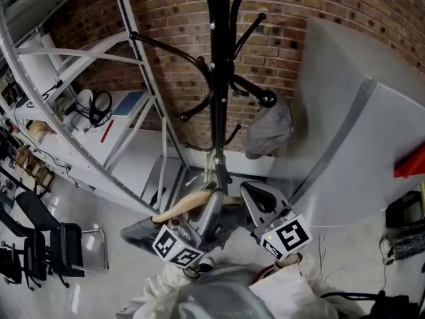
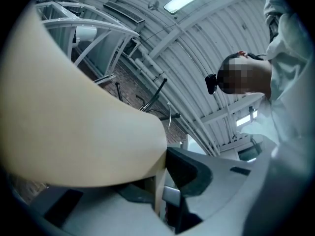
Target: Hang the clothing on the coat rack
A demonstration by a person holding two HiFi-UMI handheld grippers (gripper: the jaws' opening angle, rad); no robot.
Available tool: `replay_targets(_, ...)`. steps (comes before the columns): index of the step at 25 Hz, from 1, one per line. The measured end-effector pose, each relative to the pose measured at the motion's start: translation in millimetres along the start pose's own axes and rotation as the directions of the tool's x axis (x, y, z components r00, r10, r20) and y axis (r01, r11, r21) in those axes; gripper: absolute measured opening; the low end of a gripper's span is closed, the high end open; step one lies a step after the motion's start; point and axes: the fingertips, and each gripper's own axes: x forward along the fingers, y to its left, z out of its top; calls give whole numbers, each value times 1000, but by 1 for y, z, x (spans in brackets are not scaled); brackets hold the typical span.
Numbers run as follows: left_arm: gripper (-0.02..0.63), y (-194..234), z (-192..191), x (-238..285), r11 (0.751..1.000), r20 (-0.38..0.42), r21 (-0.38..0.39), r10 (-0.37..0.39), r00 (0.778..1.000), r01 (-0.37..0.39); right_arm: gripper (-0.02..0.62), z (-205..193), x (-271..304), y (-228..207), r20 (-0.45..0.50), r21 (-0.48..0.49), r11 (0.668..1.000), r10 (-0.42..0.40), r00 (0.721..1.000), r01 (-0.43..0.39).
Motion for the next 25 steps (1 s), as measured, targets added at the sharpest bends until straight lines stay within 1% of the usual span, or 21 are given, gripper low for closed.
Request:
replay_targets(5, 87, 14, -4, -1, 999, -9, -44, -25, 1000, 24, 21, -6, 7, -1, -23, -9, 999, -40, 999, 40)
replay_targets(12, 87, 30, 1, 6, 992, -19, -93, -86, 996, 84, 21, 0, 19, -2, -20, -35, 993, -113, 993, 112)
replay_targets(18, 87, 46, 10, 12, 984, -22, -118, -138, 990, 134, 21, 11, 32, -2, -7, -72, 982, -176, 984, 175)
replay_targets(21, 87, 53, 11, 11, 980, -29, -129, -155, 987, 150, 21, 6, 37, -1, -21, -69, 976, -208, 978, 206)
replay_targets(25, 87, 63, 14, 17, 971, -26, -138, -200, 979, 195, 21, 4, 46, -3, -23, -78, 967, -247, 969, 244)
